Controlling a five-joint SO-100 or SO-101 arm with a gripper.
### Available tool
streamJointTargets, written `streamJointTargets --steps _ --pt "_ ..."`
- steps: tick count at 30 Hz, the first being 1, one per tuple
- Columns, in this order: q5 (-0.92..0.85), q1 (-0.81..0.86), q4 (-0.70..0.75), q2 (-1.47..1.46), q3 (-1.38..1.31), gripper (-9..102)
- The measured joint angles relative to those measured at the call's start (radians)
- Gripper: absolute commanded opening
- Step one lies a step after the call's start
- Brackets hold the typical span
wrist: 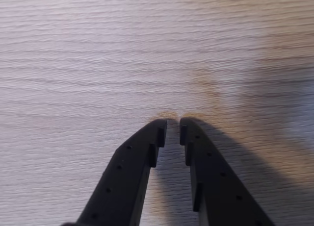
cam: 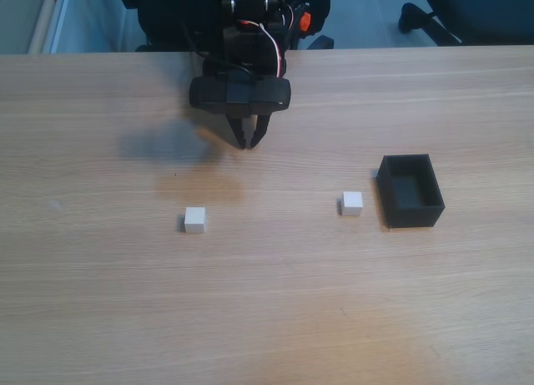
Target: Pick blocks and place them in the box.
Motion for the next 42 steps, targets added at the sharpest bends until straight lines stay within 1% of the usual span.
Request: streamJointTargets --steps 9,12,16,20,31,42 --pt "-0.046 0.014 0.0 0.0 -0.005 2" --pt "-0.048 0.018 0.0 -0.028 -0.035 4" --pt "-0.02 0.015 -0.026 -0.172 -0.107 6" --pt "-0.008 0.021 -0.037 -0.341 -0.256 10" --pt "-0.054 0.16 -0.238 -0.726 -0.538 20" --pt "-0.11 0.282 -0.451 -1.062 -0.661 22"
